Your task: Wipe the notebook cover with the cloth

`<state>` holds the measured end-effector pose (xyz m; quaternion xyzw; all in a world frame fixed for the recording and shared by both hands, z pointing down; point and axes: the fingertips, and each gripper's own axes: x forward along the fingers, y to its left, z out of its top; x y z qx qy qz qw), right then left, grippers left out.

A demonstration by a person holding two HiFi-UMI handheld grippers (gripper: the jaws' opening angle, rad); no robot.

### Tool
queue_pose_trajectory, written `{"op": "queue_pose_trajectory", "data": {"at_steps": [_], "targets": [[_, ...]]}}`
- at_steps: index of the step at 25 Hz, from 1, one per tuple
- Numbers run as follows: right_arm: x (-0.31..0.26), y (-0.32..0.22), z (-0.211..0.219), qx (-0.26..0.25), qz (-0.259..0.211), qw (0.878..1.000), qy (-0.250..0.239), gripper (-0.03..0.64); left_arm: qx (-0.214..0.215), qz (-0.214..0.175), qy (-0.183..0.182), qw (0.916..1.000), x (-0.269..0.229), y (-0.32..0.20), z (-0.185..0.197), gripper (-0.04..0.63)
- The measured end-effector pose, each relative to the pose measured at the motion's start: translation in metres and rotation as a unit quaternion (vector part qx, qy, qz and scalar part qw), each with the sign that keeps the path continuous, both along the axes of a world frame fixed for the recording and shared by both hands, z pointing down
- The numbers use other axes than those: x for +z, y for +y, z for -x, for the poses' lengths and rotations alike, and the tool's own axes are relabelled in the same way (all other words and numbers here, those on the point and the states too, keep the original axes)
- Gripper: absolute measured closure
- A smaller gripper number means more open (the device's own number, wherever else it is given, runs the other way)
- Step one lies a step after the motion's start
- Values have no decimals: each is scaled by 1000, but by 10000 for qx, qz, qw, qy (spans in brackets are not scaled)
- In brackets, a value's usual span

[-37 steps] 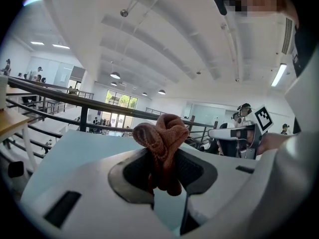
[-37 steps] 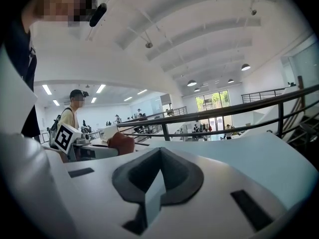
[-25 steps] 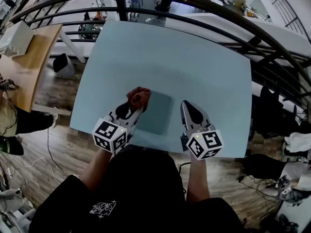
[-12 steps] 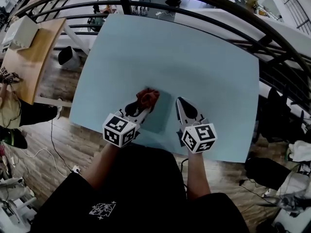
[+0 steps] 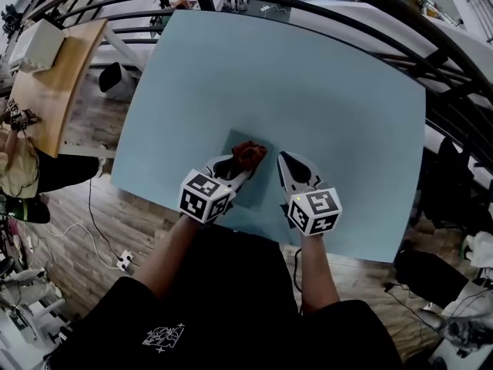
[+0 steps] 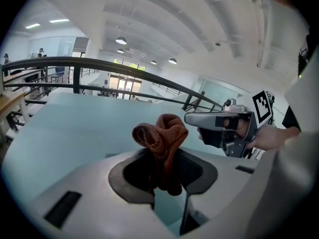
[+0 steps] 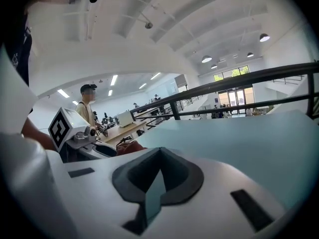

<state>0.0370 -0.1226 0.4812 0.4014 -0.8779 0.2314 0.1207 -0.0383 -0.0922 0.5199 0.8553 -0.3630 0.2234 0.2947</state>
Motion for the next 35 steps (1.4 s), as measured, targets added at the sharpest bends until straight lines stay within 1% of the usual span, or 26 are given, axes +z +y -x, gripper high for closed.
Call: {"op": "queue_pose_trajectory", "data": {"at_steps": [4,8,12,15,21,26,31,35], "targets": [[15,-5,5,-62,98,9999,87,615,85,433,-121,9990,24,-2,-2,466],[28,-13,-2,-57,224,9995,201,615,-10,865,-161,9961,43,-11,-7,466],[44,-16,-13,-86,382,9987,319,615,-27,1184,-249,9926,62,-13,-18,466],[57,-22,-15,-72,495,9982,343,615,-78,1348,-234,9906,74,-18,-21,466],[75,-25,-10,-167,728,9967,304,615,-139,1716,-16,9851,86,-29,-30,466],[84,-29,-6,-148,888,9956,280,615,-119,2027,23,9792,97,-32,-31,466],[90,-34,-11,-65,944,9950,333,615,-23,2266,292,9735,101,-35,-40,466],[97,-32,-12,-44,986,9946,313,615,-52,2448,494,9683,108,-36,-45,466]]}}
